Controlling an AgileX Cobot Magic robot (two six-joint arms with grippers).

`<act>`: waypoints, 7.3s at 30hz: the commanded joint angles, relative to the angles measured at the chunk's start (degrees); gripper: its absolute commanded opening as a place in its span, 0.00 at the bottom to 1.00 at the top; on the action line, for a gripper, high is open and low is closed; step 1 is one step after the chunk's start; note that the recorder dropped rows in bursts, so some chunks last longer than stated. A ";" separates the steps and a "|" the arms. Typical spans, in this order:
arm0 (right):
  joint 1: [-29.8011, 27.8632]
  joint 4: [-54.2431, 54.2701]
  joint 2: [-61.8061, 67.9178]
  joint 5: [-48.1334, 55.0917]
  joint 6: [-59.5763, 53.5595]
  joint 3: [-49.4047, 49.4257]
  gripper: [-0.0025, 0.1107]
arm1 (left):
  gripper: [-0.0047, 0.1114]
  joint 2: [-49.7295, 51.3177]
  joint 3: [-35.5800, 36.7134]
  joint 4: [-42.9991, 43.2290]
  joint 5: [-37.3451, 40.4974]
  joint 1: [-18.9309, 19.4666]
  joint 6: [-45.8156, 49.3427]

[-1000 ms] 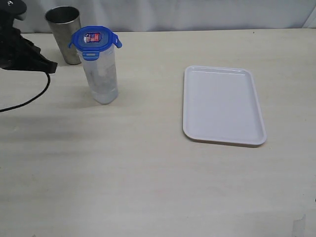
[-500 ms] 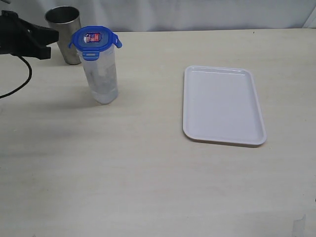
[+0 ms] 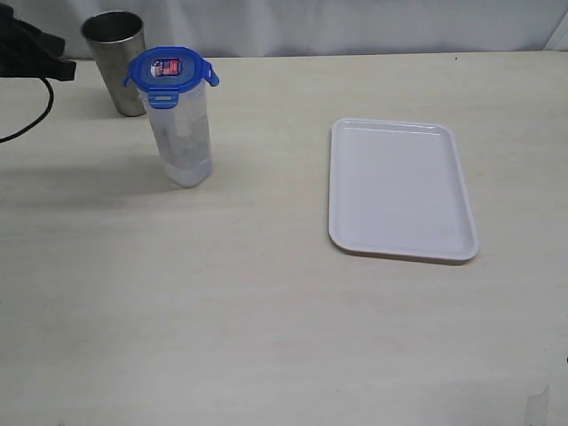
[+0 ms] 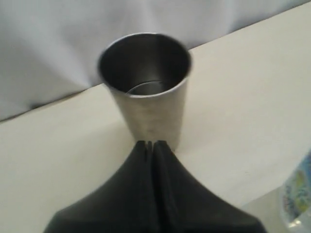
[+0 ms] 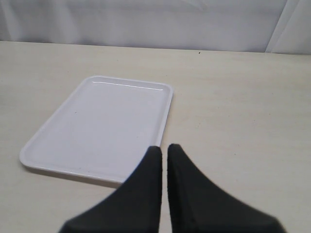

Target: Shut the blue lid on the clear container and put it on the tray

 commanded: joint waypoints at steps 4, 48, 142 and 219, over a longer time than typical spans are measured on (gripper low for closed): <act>0.10 0.10 -0.25 -0.62 0.09 0.13 0.06 | 0.04 0.03 -0.85 -0.51 -10.75 0.29 -8.31; 0.10 0.10 -0.25 -0.62 0.09 0.13 0.06 | 0.04 -18.15 14.94 119.73 -44.02 1.34 -143.39; 14.92 -87.97 108.15 -69.63 76.72 -68.93 0.06 | 0.04 16.69 5.60 150.75 -84.28 1.34 -154.23; 18.73 -68.77 122.71 -63.62 64.31 -80.42 0.06 | 0.04 16.69 5.60 152.77 -84.29 1.34 -154.42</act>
